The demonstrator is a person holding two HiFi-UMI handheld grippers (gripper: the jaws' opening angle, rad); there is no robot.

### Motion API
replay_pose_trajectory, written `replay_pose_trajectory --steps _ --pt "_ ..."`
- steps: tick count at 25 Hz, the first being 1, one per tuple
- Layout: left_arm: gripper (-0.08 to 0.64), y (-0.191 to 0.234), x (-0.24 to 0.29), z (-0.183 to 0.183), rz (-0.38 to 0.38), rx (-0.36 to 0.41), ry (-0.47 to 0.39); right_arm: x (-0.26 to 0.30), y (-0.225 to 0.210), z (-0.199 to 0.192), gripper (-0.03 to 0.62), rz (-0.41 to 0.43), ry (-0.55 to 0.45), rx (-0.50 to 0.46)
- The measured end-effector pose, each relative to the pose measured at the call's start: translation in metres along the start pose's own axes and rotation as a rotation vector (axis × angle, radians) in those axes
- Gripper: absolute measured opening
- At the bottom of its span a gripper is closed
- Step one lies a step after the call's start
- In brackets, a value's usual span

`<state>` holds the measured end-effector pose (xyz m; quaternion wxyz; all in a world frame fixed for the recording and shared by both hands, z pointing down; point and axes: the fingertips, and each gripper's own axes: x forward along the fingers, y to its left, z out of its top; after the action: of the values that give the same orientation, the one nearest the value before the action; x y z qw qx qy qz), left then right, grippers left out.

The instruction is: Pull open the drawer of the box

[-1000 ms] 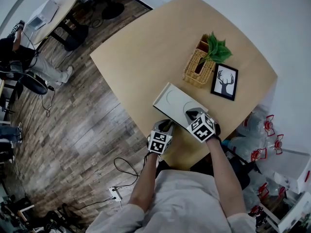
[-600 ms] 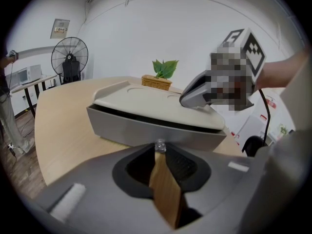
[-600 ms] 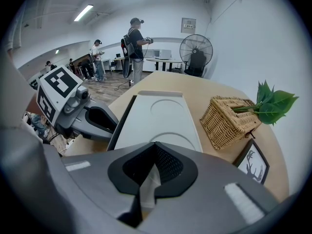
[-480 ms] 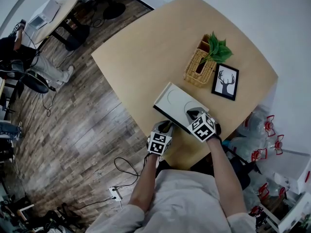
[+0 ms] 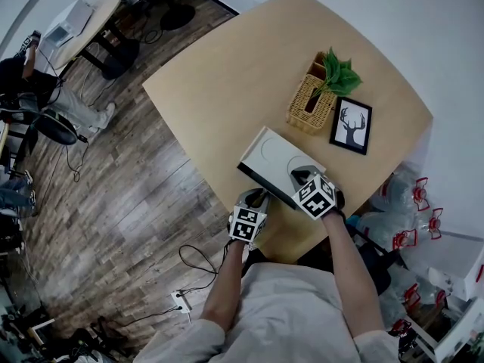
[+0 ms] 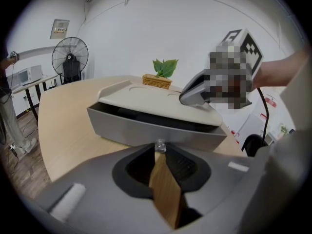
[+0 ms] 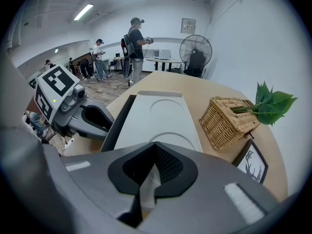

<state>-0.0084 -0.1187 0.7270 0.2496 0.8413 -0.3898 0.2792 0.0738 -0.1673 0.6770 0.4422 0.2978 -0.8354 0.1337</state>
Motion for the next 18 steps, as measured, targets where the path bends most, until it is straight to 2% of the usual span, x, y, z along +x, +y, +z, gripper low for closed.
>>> replay_pose_trajectory --steps 18 --pt "0.126 0.003 -0.009 -0.011 0.012 0.015 0.01 0.0 0.002 0.001 0.002 -0.001 0.003 0.003"
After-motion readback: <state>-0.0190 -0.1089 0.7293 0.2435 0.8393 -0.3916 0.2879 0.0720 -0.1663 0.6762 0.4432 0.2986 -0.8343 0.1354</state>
